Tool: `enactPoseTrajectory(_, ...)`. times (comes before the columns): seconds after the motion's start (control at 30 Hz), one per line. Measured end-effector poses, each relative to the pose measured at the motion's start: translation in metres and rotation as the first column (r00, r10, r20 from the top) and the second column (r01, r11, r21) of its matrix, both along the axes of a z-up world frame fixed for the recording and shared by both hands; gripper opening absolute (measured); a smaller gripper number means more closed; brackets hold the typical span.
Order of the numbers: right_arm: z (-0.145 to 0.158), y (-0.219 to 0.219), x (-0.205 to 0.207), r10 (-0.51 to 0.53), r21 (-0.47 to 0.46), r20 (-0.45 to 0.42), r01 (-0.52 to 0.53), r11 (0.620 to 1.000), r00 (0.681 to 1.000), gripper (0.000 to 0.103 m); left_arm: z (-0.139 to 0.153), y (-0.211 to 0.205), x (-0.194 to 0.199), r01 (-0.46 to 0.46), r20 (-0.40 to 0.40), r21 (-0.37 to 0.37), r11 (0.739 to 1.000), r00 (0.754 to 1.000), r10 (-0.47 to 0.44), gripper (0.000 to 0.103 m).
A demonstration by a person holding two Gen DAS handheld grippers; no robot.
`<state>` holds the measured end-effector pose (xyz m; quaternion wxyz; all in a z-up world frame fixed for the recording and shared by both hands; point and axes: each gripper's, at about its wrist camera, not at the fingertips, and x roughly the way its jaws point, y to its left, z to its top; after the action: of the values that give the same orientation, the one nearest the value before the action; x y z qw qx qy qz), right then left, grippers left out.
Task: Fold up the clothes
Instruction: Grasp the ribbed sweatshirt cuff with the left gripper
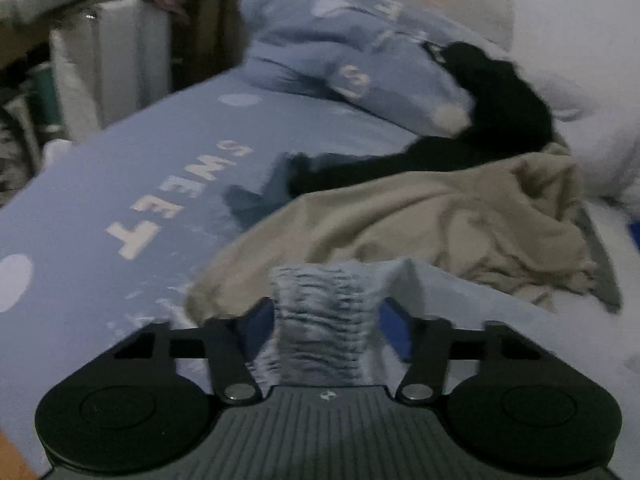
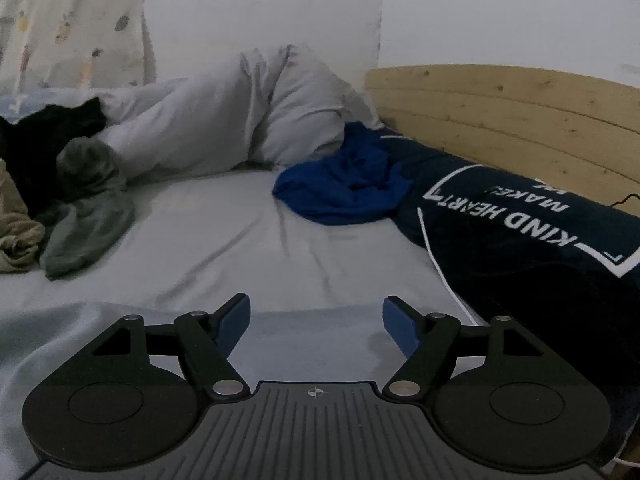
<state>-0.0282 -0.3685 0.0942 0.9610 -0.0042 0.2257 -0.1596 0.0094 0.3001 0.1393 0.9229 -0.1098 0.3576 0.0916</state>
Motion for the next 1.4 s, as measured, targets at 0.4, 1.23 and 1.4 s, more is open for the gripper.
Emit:
enactPoseTrajectory(0.4, -0.003, 0.013, 0.007, 0.012, -0.008, -0.016, -0.012, 1.0, 1.0, 0.077, 0.007, -0.006, -0.007, 0.302, 0.038, -0.165, 0.939, 0.953, -0.3, 0.06)
enactPoseTrajectory(1.23, -0.007, -0.003, 0.023, -0.062, 0.004, -0.034, 0.062, 0.998, 0.997, 0.085, 0.026, 0.007, 0.002, 0.25, 0.205, -0.309, 0.918, 0.96, -0.193, 0.012)
enactPoseTrajectory(1.4, -0.013, -0.061, 0.03, -0.196, 0.062, -0.065, 0.2, 0.978, 0.979, 0.089, 0.045, 0.007, -0.025, 0.237, 0.271, -0.326, 0.915, 0.951, -0.15, 0.012)
